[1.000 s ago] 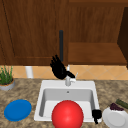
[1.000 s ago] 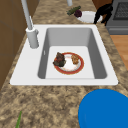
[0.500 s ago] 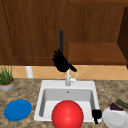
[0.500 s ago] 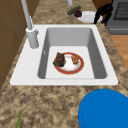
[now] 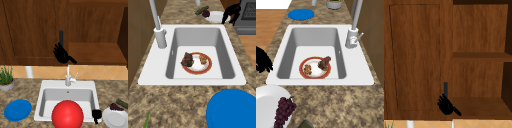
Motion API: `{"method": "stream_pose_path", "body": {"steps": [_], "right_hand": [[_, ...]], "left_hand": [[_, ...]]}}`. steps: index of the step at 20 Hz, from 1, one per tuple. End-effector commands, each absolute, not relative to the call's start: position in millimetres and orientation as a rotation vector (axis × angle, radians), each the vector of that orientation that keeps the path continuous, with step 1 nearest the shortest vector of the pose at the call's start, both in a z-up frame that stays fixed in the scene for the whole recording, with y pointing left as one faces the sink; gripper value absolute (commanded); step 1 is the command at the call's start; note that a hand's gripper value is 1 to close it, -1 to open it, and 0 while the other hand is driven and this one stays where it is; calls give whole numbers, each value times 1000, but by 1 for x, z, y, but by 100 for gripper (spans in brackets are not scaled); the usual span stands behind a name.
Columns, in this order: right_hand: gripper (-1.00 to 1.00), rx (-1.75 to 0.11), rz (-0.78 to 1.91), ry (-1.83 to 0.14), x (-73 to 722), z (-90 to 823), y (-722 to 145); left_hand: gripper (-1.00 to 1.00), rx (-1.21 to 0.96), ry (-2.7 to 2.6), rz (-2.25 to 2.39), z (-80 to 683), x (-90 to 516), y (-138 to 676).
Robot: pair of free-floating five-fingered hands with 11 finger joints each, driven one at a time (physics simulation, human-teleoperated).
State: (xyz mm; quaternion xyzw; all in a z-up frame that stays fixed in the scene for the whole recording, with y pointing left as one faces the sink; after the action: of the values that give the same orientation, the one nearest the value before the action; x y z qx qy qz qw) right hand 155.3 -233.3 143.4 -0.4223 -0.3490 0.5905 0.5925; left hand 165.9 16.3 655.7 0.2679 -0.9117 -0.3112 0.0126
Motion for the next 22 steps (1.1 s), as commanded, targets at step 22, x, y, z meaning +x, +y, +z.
{"method": "stream_pose_path", "body": {"steps": [22], "right_hand": [[0, -982, 1373, -812, 155, 143, -233]], "left_hand": [[-100, 1037, -2901, -801, 621, 281, 22]]}}
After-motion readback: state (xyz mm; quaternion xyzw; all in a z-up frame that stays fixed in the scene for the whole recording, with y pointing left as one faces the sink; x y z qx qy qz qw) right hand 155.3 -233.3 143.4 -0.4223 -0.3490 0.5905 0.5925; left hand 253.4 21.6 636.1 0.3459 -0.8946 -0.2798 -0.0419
